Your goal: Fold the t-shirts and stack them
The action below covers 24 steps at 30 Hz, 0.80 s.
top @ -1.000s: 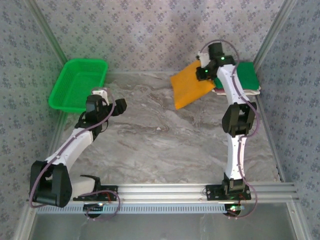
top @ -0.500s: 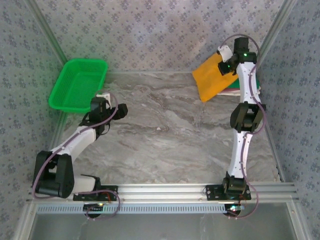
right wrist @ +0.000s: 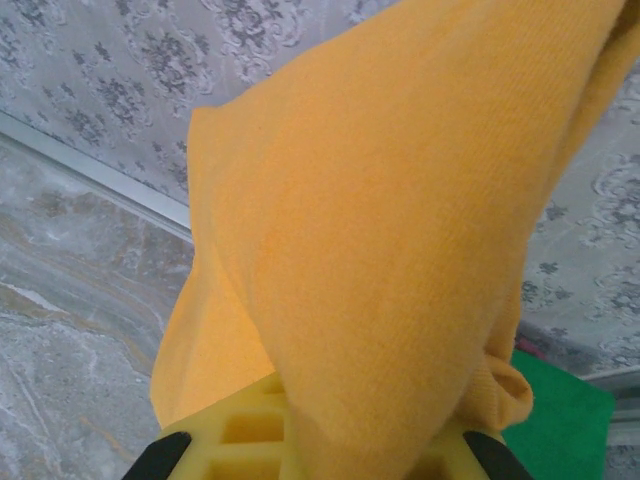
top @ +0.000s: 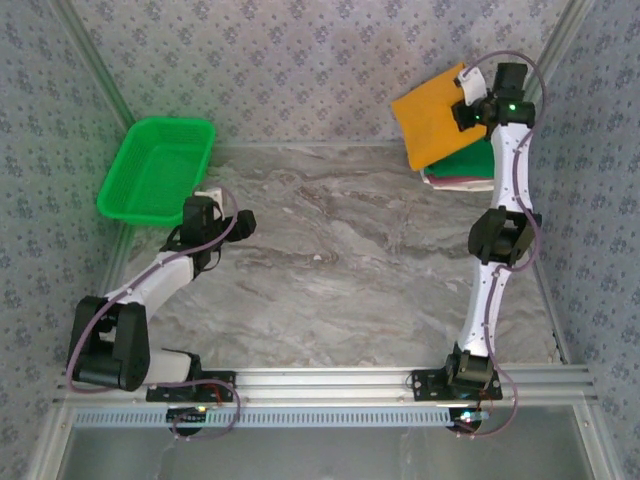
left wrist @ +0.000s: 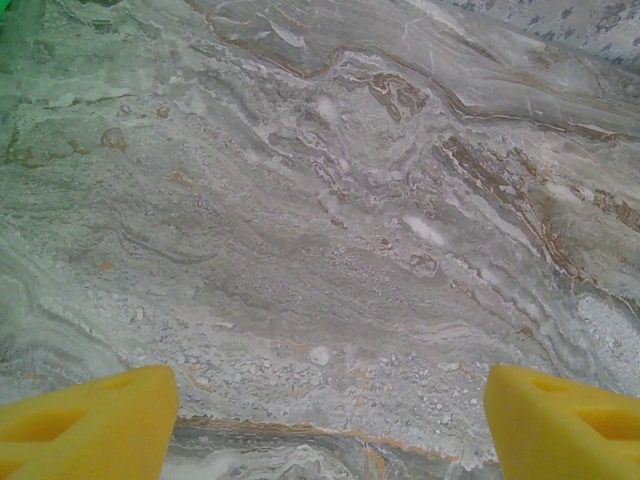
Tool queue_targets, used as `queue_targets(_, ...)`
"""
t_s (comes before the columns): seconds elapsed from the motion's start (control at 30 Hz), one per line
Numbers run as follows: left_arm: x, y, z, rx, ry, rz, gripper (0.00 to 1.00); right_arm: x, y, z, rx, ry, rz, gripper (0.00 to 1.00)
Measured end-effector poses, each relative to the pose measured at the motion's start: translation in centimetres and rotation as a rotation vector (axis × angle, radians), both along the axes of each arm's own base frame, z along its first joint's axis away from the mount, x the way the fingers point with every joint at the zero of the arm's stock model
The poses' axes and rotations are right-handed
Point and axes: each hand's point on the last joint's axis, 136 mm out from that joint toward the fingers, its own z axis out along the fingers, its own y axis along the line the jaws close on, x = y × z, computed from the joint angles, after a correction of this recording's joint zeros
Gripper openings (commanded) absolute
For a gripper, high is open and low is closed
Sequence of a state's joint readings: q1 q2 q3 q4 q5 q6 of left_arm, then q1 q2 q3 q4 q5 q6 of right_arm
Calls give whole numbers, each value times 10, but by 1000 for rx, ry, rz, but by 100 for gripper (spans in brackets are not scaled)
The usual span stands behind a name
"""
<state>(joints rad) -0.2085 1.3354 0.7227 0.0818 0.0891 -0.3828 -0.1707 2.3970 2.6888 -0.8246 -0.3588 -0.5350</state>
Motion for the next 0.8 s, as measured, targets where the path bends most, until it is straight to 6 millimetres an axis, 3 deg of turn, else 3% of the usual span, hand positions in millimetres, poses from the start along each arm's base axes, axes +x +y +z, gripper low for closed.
queue_targets(0.27,-2,0,-2,9,10,-4,80,9,-25,-7,-19,-24,-32,0)
queue_targets(0.63,-7,3,-10,28,47,-3,80,40,-61,-69,-148,-10,-80,0)
queue_targets(0.8,-7,4,-10,35,54,-2,80,48,-75,-79,-203,-28,-103,0)
